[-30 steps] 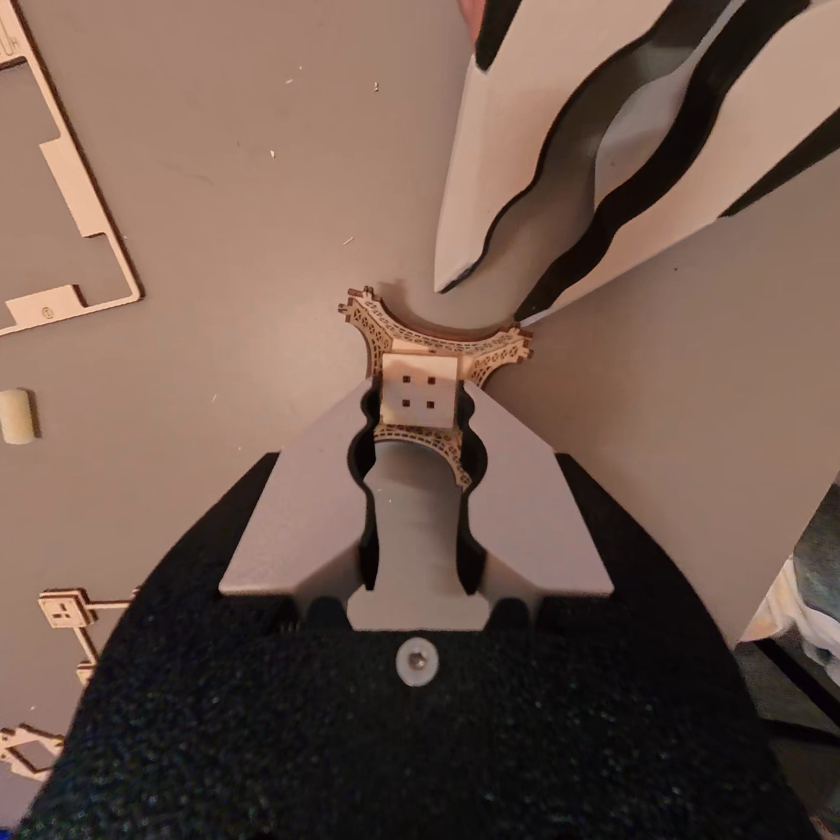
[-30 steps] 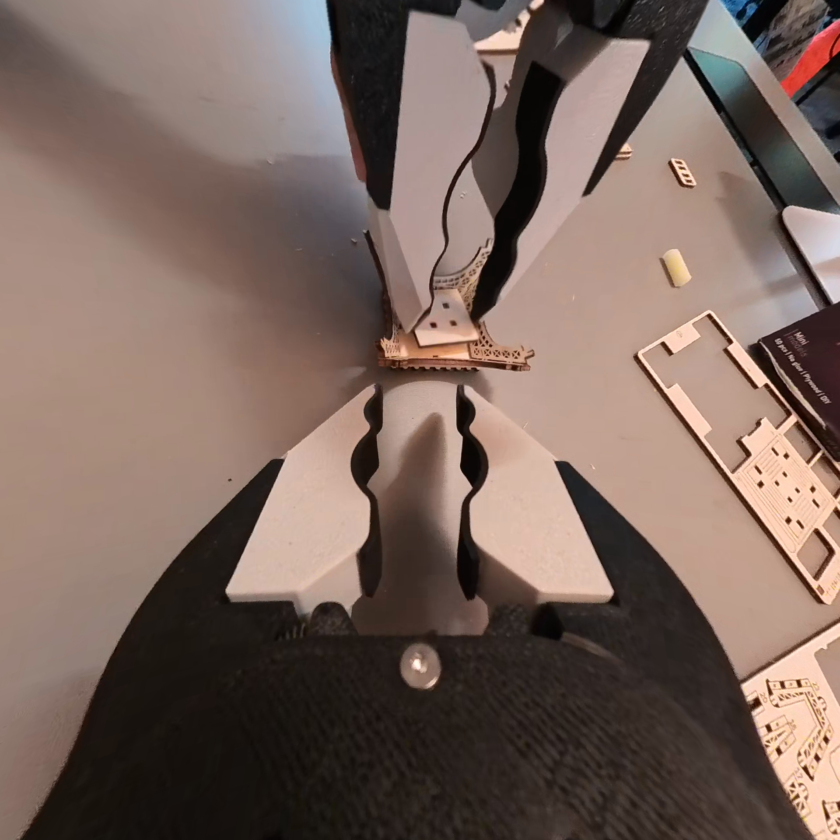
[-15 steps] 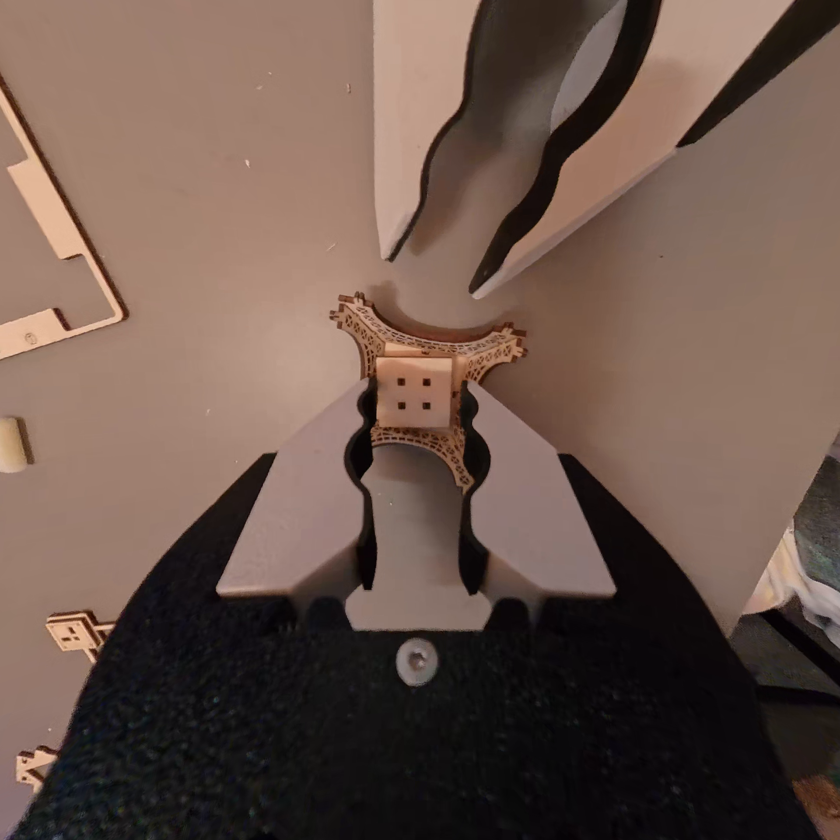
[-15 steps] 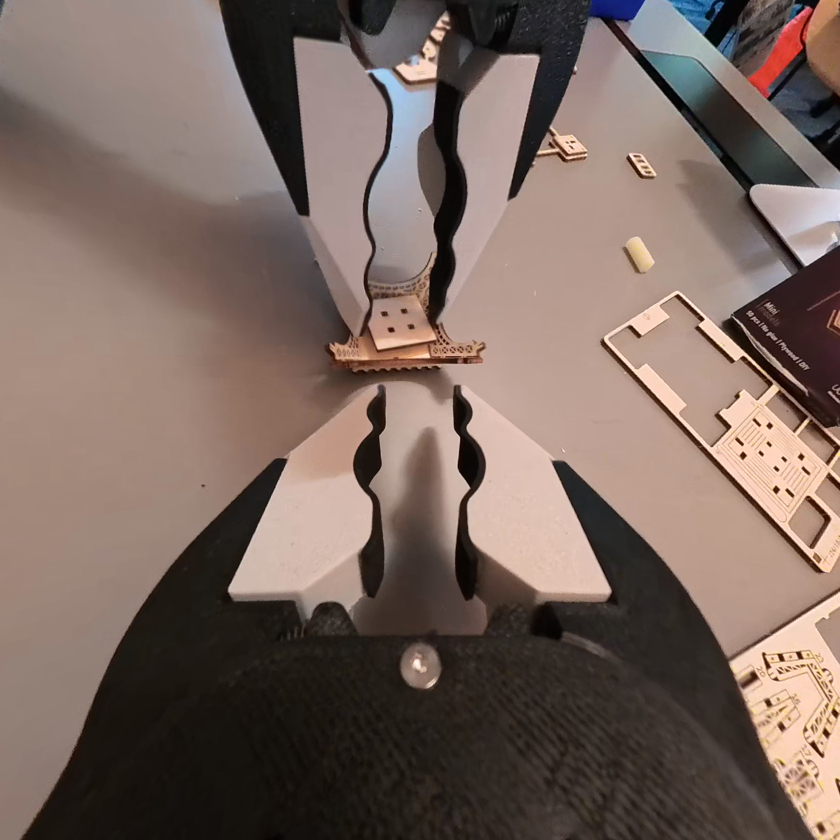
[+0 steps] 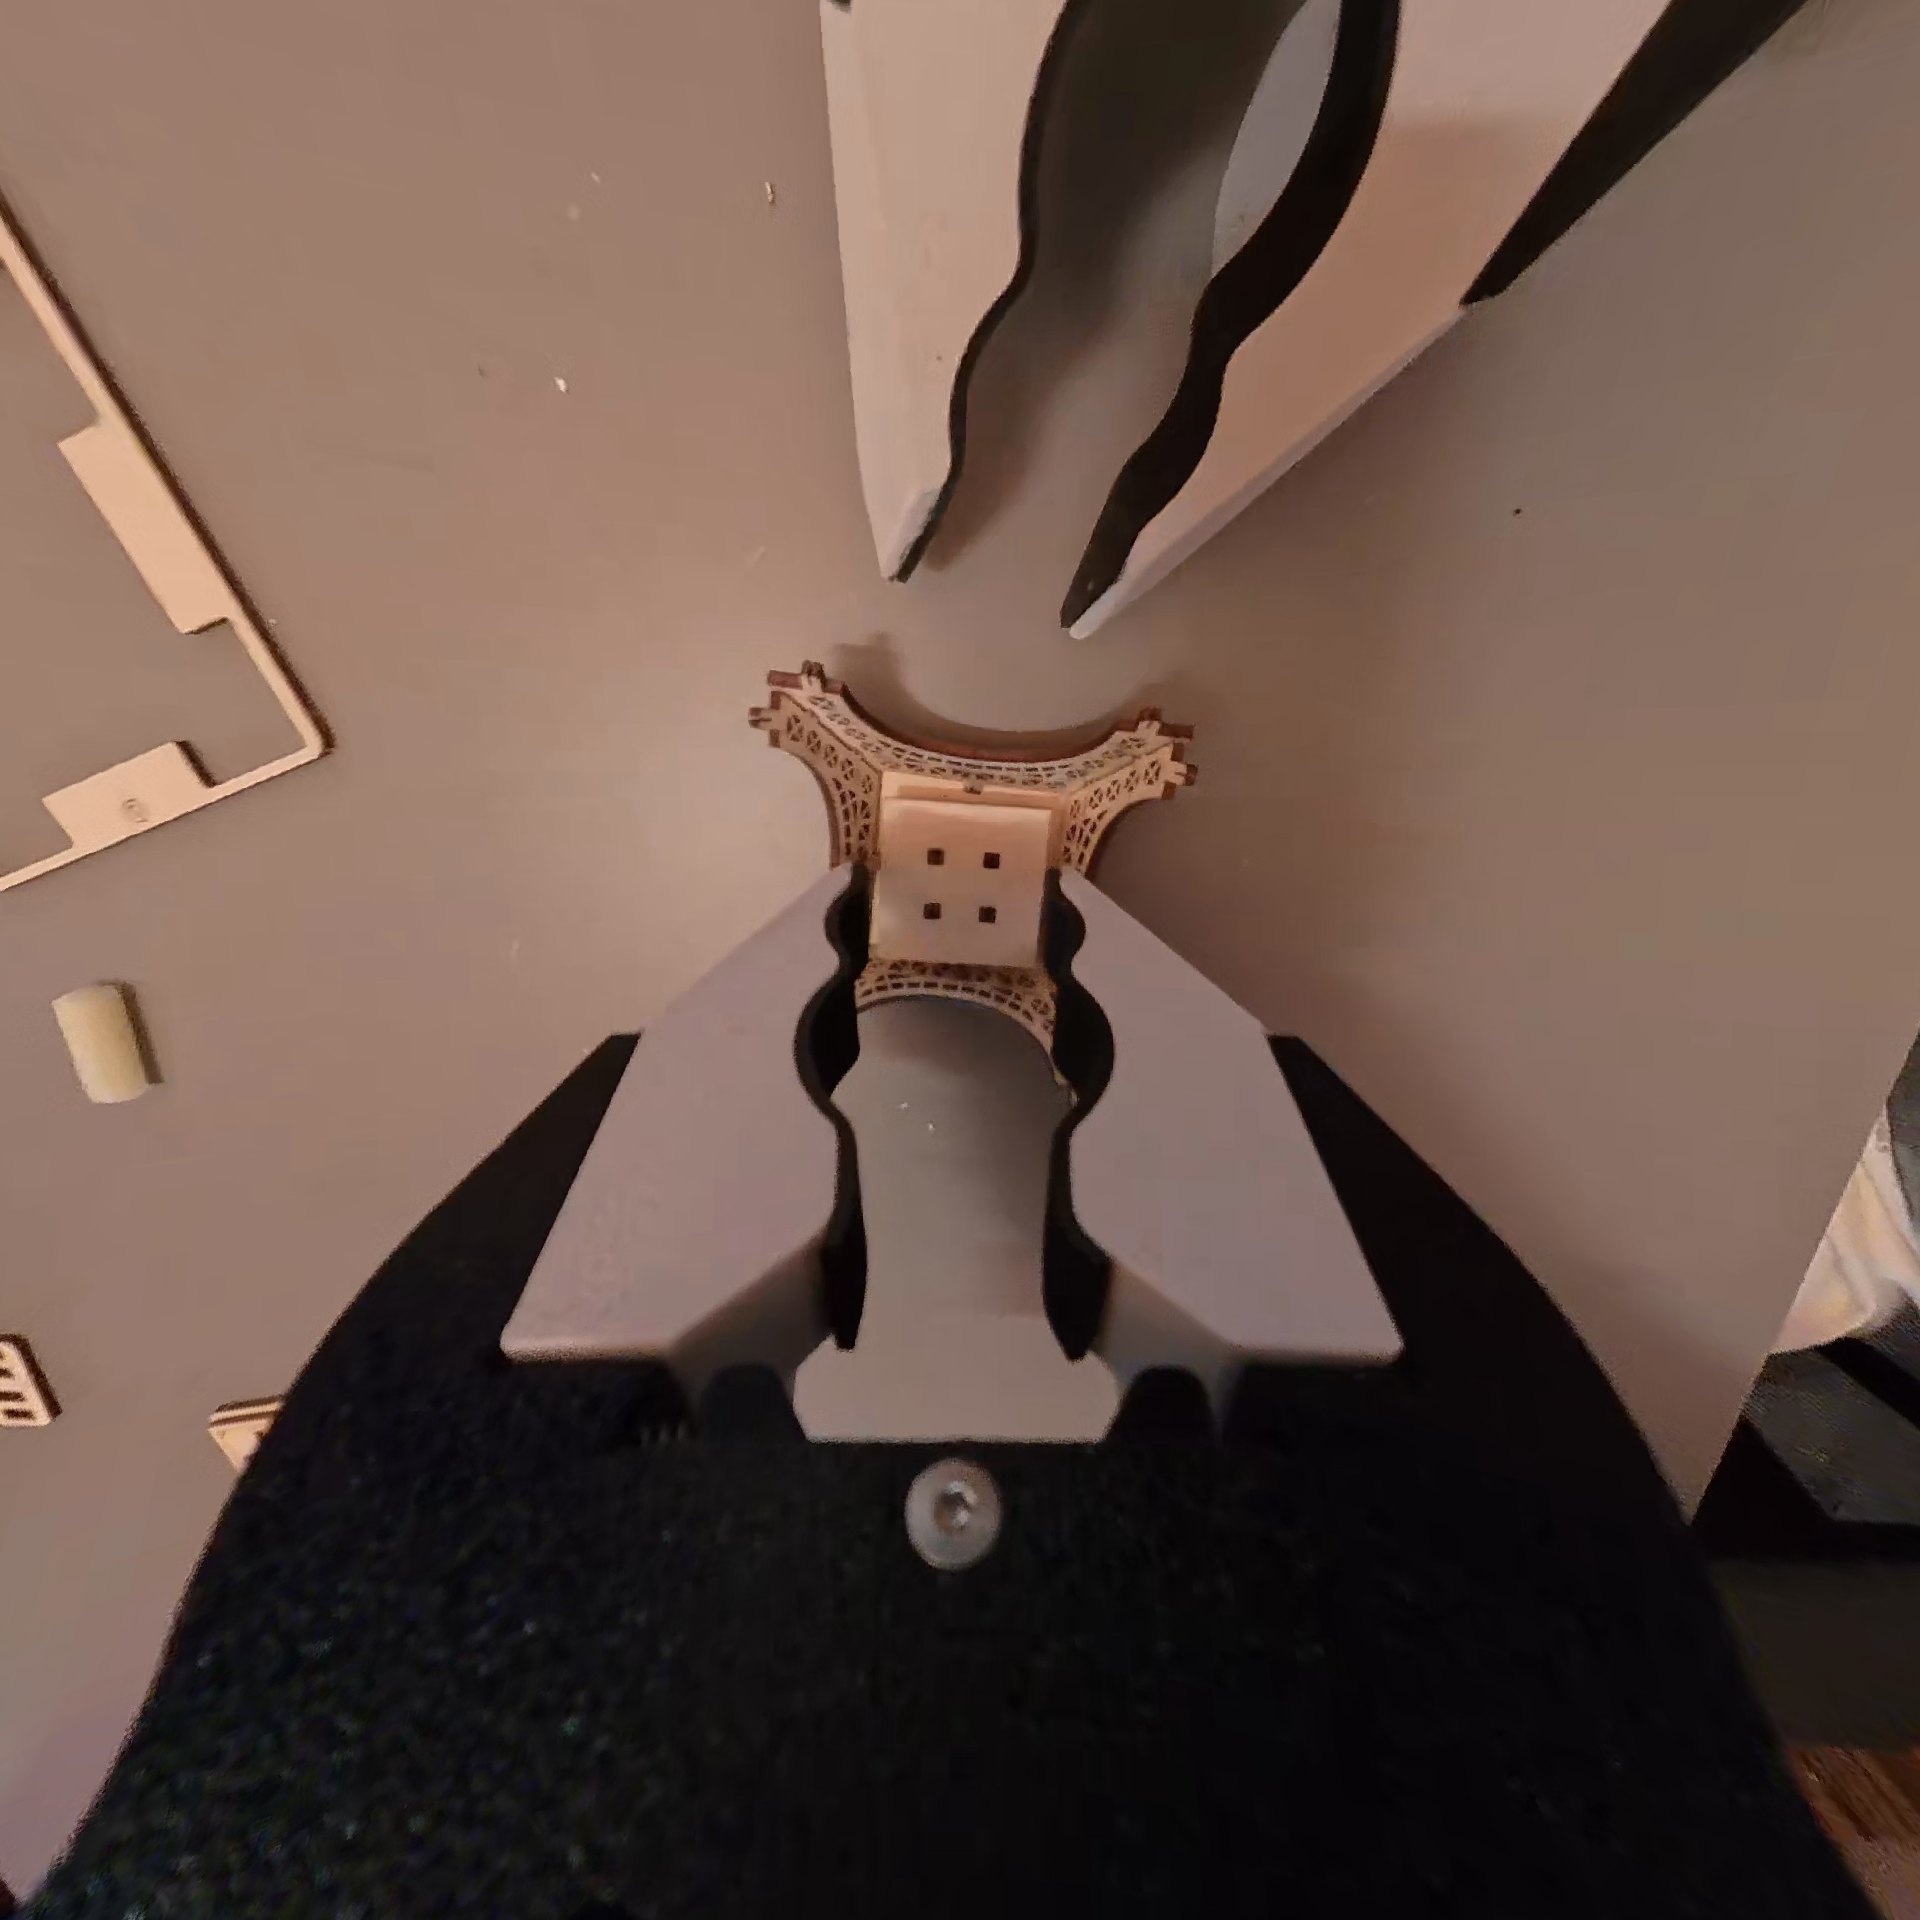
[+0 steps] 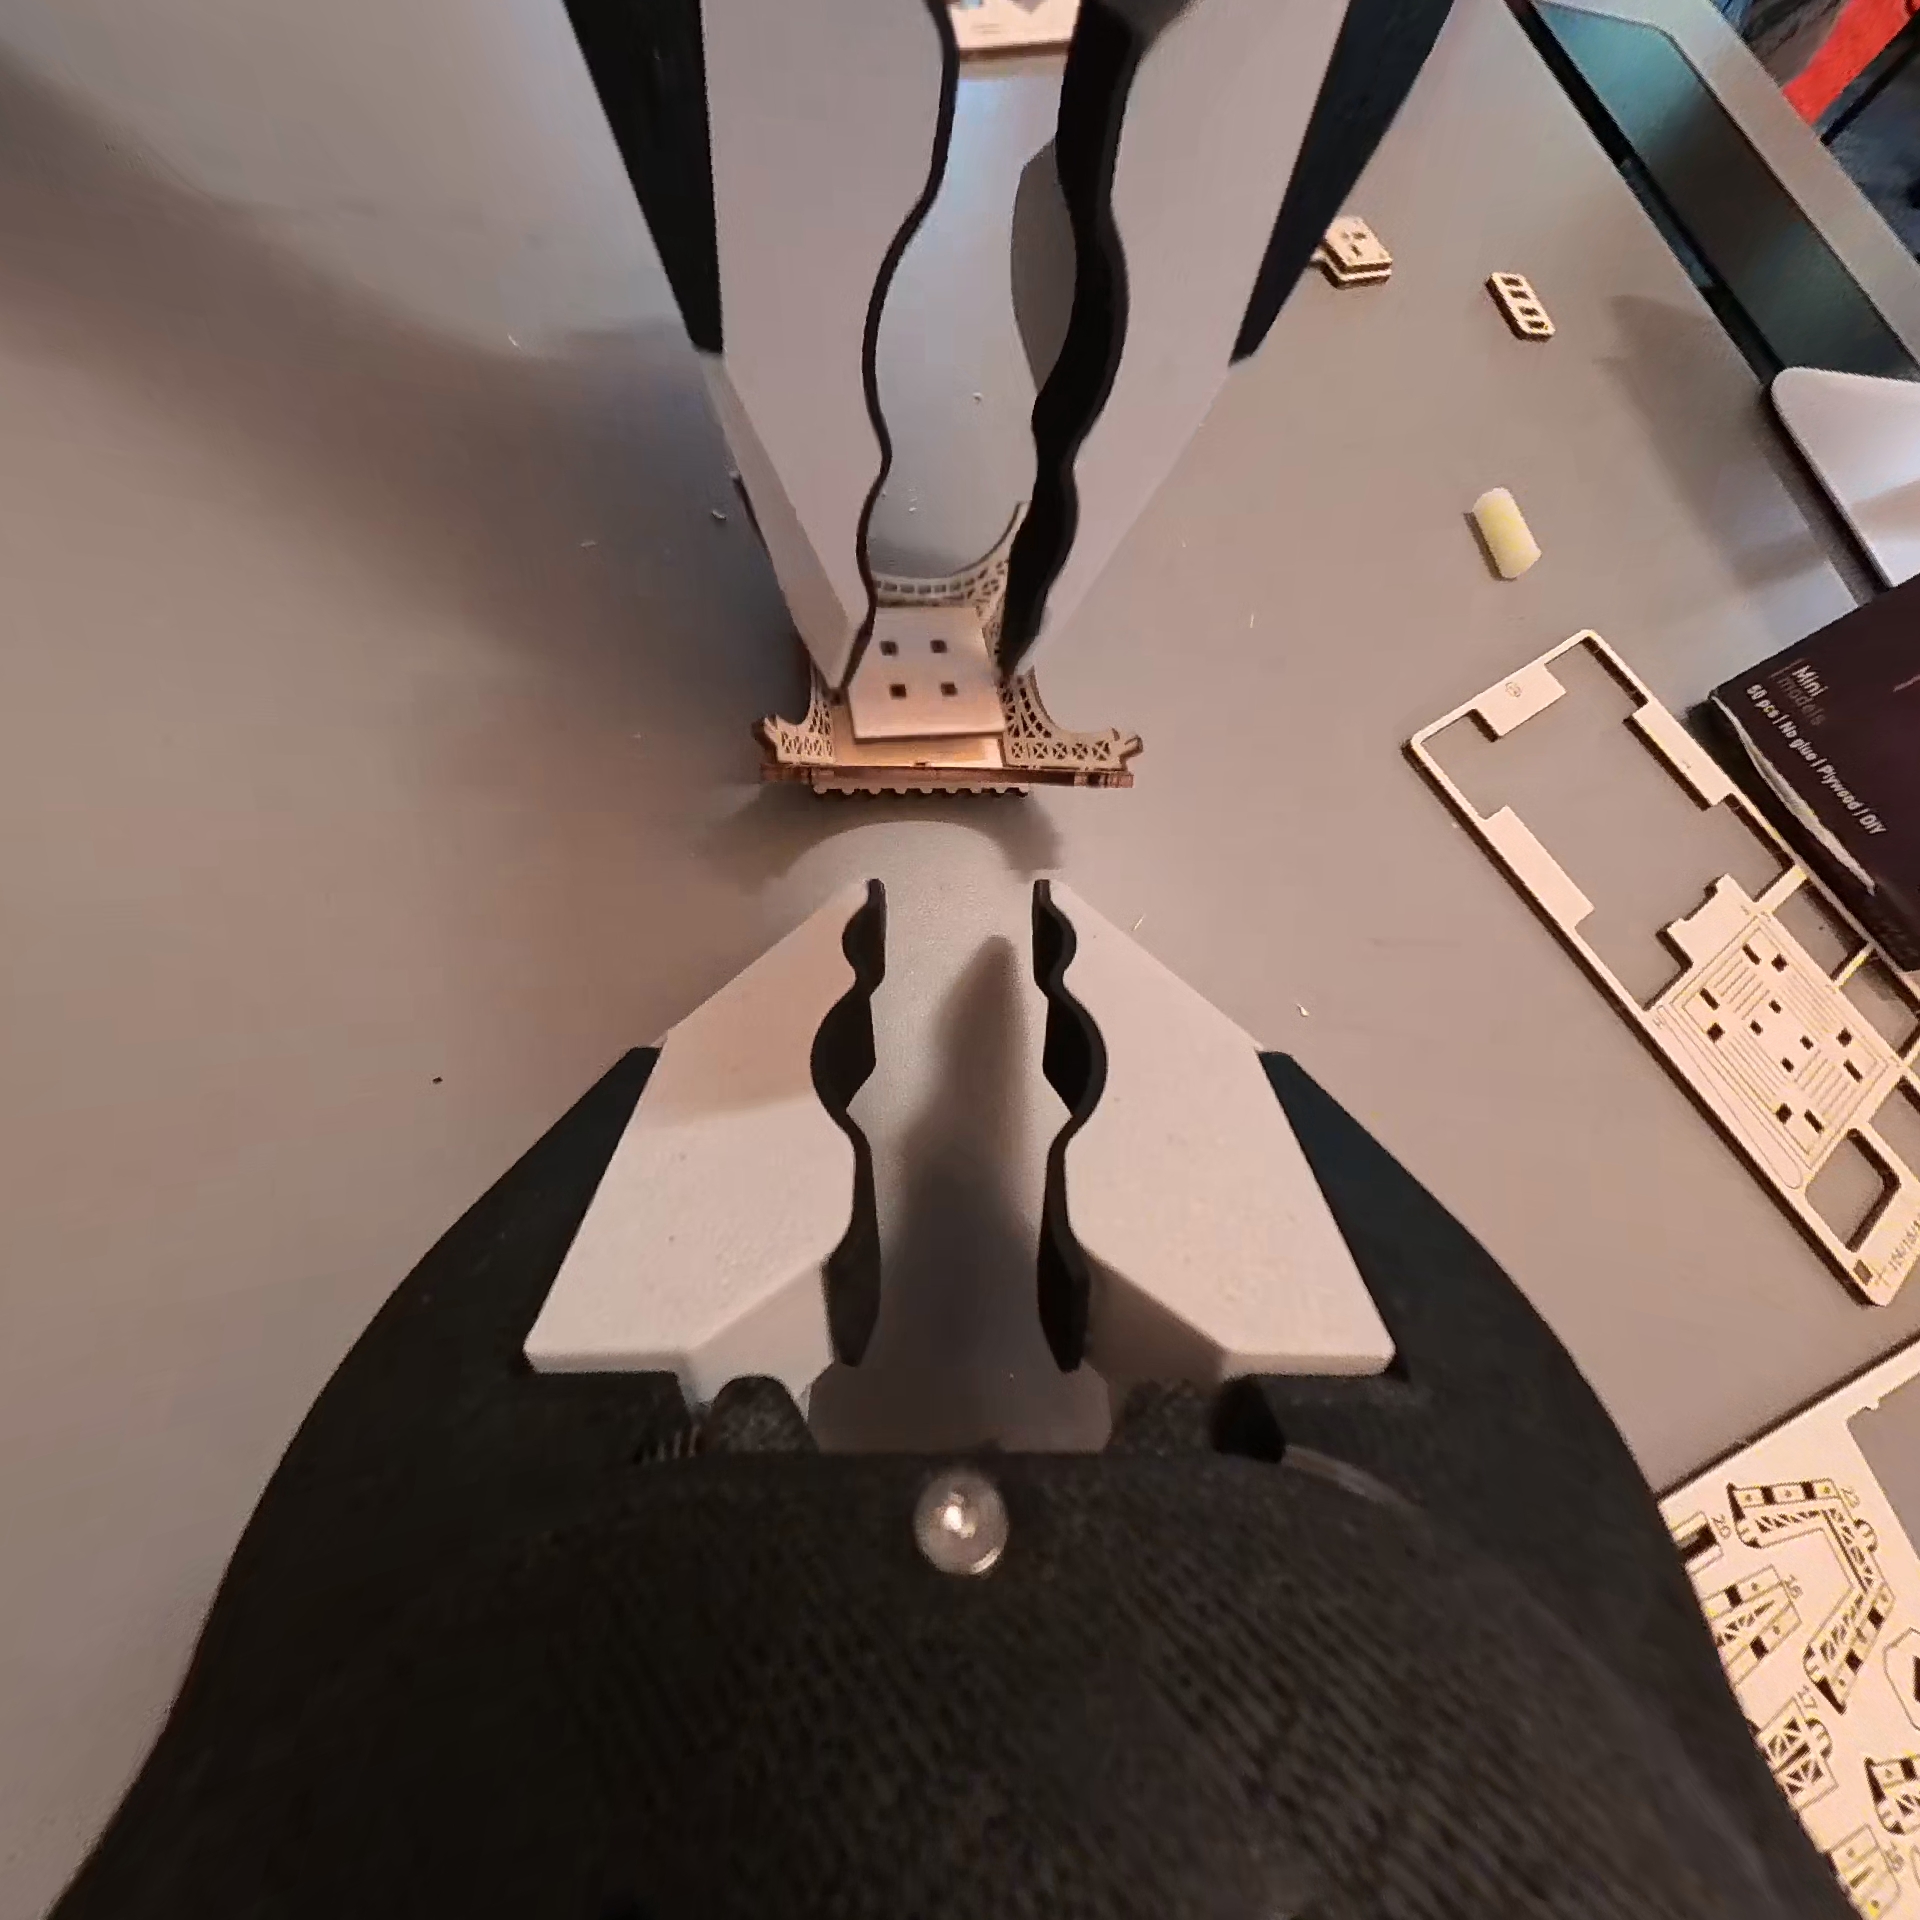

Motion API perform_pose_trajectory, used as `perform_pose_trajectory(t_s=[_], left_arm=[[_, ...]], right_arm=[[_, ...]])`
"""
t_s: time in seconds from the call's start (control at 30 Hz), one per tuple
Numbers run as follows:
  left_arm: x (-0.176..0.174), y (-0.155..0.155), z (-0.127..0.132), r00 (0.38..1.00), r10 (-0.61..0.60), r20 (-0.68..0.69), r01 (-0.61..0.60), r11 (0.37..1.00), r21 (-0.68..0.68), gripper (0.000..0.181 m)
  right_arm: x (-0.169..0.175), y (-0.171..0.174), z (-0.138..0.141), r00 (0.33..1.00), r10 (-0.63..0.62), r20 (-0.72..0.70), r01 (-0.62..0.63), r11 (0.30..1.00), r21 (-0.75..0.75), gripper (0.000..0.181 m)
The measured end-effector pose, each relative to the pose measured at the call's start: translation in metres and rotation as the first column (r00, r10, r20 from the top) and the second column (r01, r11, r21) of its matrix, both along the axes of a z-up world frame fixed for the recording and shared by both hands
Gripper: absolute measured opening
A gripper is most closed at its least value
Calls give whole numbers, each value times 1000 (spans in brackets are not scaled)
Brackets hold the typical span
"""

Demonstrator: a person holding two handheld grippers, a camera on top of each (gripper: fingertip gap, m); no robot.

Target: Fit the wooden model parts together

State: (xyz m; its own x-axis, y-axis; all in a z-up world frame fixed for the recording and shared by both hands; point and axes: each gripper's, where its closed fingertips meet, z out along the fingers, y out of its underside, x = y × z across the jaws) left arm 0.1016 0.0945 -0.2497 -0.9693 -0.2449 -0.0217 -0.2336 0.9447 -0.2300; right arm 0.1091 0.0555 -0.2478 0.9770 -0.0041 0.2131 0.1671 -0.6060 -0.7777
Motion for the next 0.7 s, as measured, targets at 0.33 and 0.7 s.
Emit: perform_pose_trajectory(t_s=[0.33,0.7], left_arm=[[6,1,11,1000,1,31,1,998,-58,16],[1,0,5,998,-61,33,61,998,6,0]], right_arm=[[6,0,-1,999,-36,-15,36,999,-7,22],[7,-1,-8,999,-34,-4,34,998,-46,21]])
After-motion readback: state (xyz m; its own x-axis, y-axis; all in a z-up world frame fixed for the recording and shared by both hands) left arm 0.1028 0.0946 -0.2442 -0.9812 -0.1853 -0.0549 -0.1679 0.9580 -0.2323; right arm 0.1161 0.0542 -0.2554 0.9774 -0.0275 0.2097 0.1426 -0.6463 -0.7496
